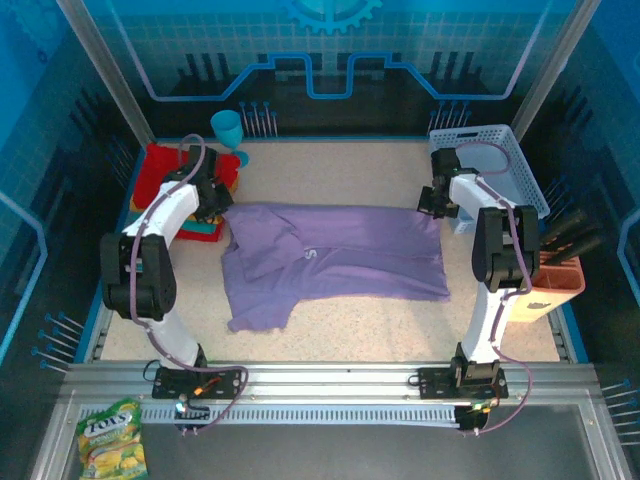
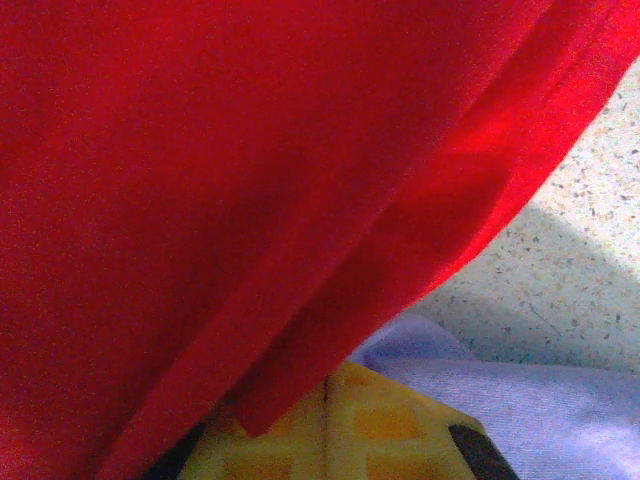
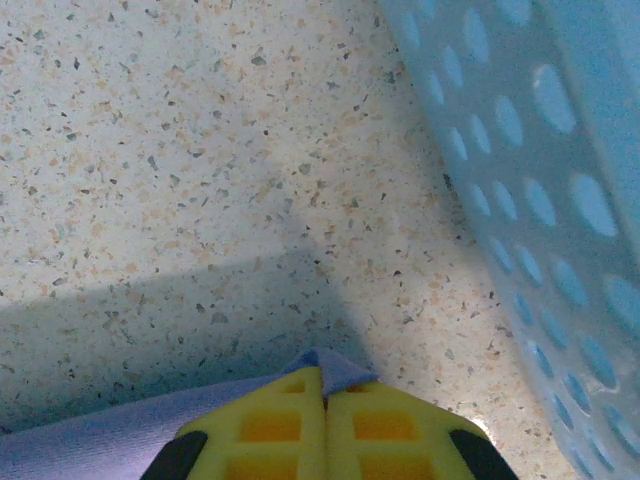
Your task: Fold and stack the t-shirts
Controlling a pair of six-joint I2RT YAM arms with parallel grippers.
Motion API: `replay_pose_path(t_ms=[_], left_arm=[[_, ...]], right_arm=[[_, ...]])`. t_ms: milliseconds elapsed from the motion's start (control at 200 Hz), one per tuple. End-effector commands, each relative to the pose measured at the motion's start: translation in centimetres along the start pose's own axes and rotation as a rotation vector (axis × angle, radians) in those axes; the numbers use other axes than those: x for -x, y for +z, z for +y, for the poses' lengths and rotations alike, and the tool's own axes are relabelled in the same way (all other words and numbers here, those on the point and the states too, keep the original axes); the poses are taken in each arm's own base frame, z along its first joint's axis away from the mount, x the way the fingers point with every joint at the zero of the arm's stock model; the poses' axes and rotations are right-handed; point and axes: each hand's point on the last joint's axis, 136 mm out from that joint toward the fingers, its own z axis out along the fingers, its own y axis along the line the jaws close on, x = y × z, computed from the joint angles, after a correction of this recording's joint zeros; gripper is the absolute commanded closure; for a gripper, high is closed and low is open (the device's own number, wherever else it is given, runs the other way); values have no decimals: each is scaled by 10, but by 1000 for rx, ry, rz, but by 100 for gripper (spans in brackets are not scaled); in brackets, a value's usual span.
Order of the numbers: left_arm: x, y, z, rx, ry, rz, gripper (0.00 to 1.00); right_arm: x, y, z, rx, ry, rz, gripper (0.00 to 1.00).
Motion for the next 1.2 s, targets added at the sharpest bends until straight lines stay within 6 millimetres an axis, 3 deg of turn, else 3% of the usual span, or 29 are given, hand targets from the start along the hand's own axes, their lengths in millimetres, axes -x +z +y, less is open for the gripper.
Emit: replay_pose_path(t_ms=[0, 140, 265, 290, 340, 560, 665, 760, 800, 955, 1196], left_arm=[[0, 13, 10, 37, 10, 16, 99], [9, 18, 4, 27, 24, 9, 80], [18, 15, 1, 27, 35, -8, 79], [19, 14, -1, 21, 38, -10, 75], [18, 12, -3, 10, 39, 1, 64], [-6, -9, -25, -50, 90, 29, 63], [-27, -15, -31, -86, 94, 63, 61], [-48, -15, -33, -70, 124, 83, 59], [-55, -13, -34, -69, 128, 82, 59], [-74, 4, -36, -60, 136, 104, 57], [-65, 37, -48, -57, 159, 92, 60]], right_arm=[[4, -3, -13, -27, 23, -13, 100], [8, -4, -11, -26, 17, -19, 100], [14, -7, -11, -26, 13, -36, 98], [16, -7, -9, -21, 12, -39, 93], [18, -8, -5, -1, 4, -40, 75], [20, -21, 12, 43, -38, -81, 35], [18, -32, 20, 83, -50, -93, 21], [13, -42, 28, 119, -80, -103, 16], [9, -45, 32, 134, -91, -105, 6], [-8, -60, 40, 165, -128, -106, 3], [-45, -59, 41, 235, -125, -43, 3]])
